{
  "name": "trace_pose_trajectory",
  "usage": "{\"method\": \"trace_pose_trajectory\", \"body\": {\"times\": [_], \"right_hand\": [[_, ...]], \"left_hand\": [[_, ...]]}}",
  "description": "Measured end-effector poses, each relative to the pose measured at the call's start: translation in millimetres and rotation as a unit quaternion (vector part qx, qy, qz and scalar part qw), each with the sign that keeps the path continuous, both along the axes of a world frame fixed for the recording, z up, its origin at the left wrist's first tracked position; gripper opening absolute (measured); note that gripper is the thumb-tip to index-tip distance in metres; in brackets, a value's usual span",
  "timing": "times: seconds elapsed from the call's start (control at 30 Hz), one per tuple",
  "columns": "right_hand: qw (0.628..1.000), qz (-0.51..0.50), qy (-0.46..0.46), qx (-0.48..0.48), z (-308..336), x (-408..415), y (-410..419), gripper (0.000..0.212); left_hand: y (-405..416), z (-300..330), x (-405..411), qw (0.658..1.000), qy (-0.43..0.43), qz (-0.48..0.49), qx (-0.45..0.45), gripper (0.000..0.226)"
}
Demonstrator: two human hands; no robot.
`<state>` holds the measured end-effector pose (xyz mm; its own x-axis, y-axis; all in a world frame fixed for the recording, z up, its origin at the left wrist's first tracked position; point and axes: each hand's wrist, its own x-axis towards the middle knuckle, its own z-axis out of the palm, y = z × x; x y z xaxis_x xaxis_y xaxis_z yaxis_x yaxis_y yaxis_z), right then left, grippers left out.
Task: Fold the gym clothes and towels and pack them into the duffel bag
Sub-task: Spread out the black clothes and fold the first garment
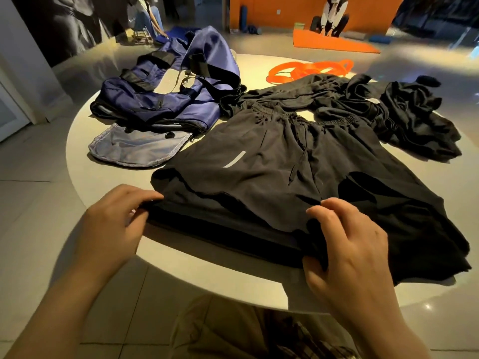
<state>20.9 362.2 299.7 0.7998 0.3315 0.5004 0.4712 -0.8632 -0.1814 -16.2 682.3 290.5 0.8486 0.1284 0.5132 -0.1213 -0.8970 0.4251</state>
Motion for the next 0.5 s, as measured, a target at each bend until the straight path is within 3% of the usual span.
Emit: {"method": "trace_pose_trajectory", "body": {"times": [0.13, 0.23, 0.37, 0.5], "right_hand": [[0.993, 0.032, 0.04, -0.106, -3.5, -6.8, 1.2, 0.063], [0.985, 0.069, 0.074, -0.143, -1.6, -7.6, -3.3, 0.051], [0.988, 0.098, 0.105, -0.059, 12.4, -10.2, -10.8, 0.051], [0.983, 0.025, 0.179, 0.04, 13.7, -0.8, -24.3, 0.064]], "left_hand": [[16.5, -14.9, -12.5, 0.997, 0.071, 0.012, 0.029, 0.039], [21.6, -10.4, -11.6, 0.994, 0.075, 0.013, 0.082, 0.025], [-1.4, 17.8, 5.4, 0.997, 0.053, -0.046, -0.011, 0.033], [-44.1, 20.2, 50.3, 0.976, 0.124, -0.13, 0.119, 0.061]]}}
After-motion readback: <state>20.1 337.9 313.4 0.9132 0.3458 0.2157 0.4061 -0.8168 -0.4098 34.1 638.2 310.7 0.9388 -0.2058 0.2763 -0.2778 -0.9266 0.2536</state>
